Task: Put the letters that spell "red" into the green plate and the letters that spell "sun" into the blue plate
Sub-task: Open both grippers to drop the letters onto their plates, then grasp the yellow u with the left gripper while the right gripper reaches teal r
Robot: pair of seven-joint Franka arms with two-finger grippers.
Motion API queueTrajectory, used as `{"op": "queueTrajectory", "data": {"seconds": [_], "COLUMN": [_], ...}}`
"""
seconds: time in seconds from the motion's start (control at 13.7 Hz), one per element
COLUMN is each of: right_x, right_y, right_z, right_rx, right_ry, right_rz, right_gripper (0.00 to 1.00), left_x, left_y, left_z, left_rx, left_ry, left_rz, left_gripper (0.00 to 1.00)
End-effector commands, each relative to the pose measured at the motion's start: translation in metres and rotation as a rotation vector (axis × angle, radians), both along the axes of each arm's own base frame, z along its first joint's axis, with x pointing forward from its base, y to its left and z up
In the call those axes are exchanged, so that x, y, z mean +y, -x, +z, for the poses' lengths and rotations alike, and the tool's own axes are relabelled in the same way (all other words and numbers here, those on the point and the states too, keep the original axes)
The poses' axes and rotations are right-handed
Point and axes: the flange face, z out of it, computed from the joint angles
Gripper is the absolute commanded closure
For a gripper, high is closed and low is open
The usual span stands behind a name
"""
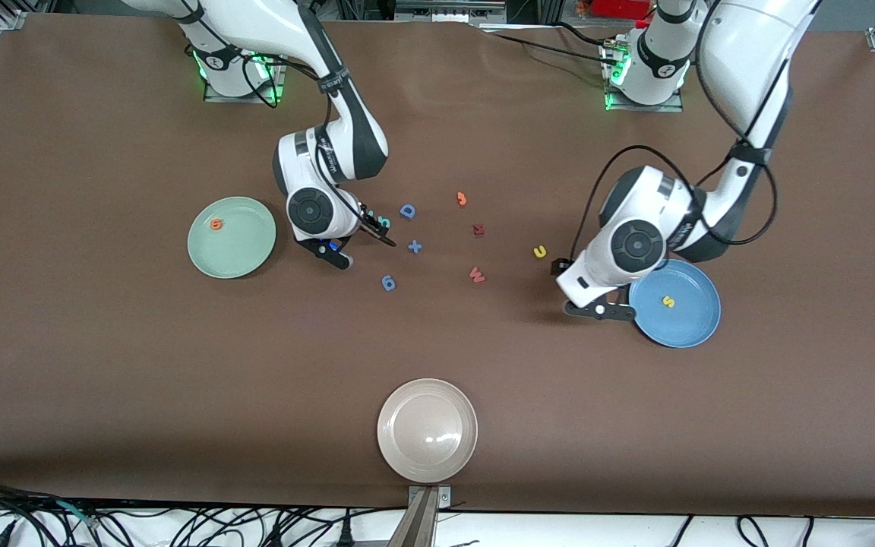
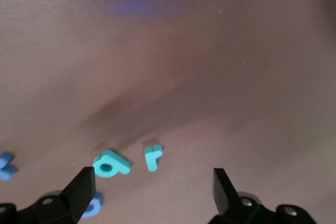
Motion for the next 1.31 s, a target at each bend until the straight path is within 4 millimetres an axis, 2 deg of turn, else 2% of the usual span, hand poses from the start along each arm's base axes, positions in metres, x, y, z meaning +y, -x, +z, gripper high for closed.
{"op": "queueTrajectory", "data": {"seconds": [0.0, 0.15, 0.36, 0.66, 0.73, 0.8, 1.02, 1.17, 1.24], "right_x": [-0.008, -0.009, -0.009, 0.003, 0.004, 0.004, 0.006, 0.009, 0.009], "right_y": [0.008, 0.015, 0.017, 0.021, 0.022, 0.022, 0.024, 0.028, 0.029], "right_z": [-0.014, -0.019, -0.020, -0.019, -0.020, -0.020, -0.025, -0.029, -0.030], "right_rx": [-0.005, 0.006, 0.009, 0.002, 0.002, 0.001, 0.012, 0.020, 0.020], "right_ry": [0.009, 0.018, 0.019, -0.013, -0.014, -0.013, -0.024, -0.022, -0.020], "right_rz": [-0.029, -0.025, -0.025, -0.044, -0.043, -0.042, -0.065, -0.064, -0.062], "right_gripper": [0.02, 0.08, 0.18, 0.18, 0.18, 0.18, 0.24, 0.24, 0.25], "left_x": [-0.006, -0.021, -0.046, -0.043, -0.043, -0.042, -0.042, -0.043, -0.043], "left_y": [0.008, 0.028, 0.053, 0.066, 0.066, 0.067, 0.074, 0.079, 0.081], "left_z": [-0.015, -0.025, -0.037, -0.059, -0.059, -0.059, -0.066, -0.070, -0.072], "left_rx": [0.027, 0.055, 0.052, 0.003, 0.004, 0.006, 0.021, 0.027, 0.032], "left_ry": [0.008, -0.001, 0.018, 0.047, 0.044, 0.041, 0.030, 0.021, 0.018], "left_rz": [0.044, 0.044, 0.135, 0.197, 0.203, 0.204, 0.214, 0.226, 0.228], "left_gripper": [0.00, 0.00, 0.03, 0.10, 0.17, 0.38, 0.55, 0.56, 0.63]}}
